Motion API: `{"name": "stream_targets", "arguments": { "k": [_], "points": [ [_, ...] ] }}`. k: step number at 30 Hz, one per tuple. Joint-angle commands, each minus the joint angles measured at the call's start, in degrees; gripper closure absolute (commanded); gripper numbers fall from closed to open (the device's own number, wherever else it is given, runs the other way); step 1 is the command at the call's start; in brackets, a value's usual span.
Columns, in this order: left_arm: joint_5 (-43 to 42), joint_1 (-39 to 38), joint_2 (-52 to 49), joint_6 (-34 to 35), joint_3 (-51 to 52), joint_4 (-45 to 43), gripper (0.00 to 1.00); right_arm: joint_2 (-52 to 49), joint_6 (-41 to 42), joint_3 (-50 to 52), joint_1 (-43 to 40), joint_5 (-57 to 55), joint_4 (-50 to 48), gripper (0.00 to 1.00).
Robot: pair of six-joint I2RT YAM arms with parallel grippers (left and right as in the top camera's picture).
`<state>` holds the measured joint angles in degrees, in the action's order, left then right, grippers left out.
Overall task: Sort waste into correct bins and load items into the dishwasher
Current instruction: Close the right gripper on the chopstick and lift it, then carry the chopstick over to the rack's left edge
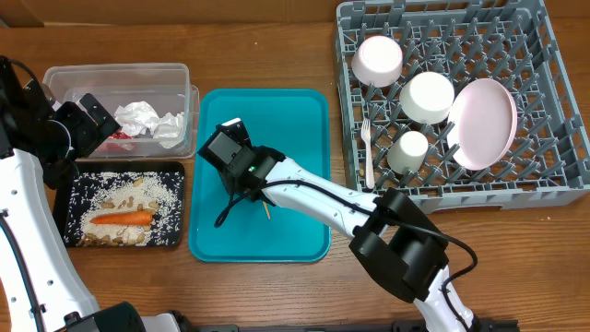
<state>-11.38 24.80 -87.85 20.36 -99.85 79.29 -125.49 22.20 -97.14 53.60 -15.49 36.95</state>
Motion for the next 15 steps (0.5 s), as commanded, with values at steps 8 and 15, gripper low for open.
{"name": "stream_targets", "arguments": {
  "k": [8, 15],
  "points": [
    [-0.48, -0.07, 0.98, -0.46, -1.14, -0.02, 0.00, -3.98, -1.46, -0.20, -0.20, -4.94, -2.01, 0.67],
    [-0.48, -0.07, 0.98, -0.46, -1.14, -0.04, 0.00, -4.48, -1.46, -0.20, -0.20, -4.94, -2.45, 0.67]
  ]
}}
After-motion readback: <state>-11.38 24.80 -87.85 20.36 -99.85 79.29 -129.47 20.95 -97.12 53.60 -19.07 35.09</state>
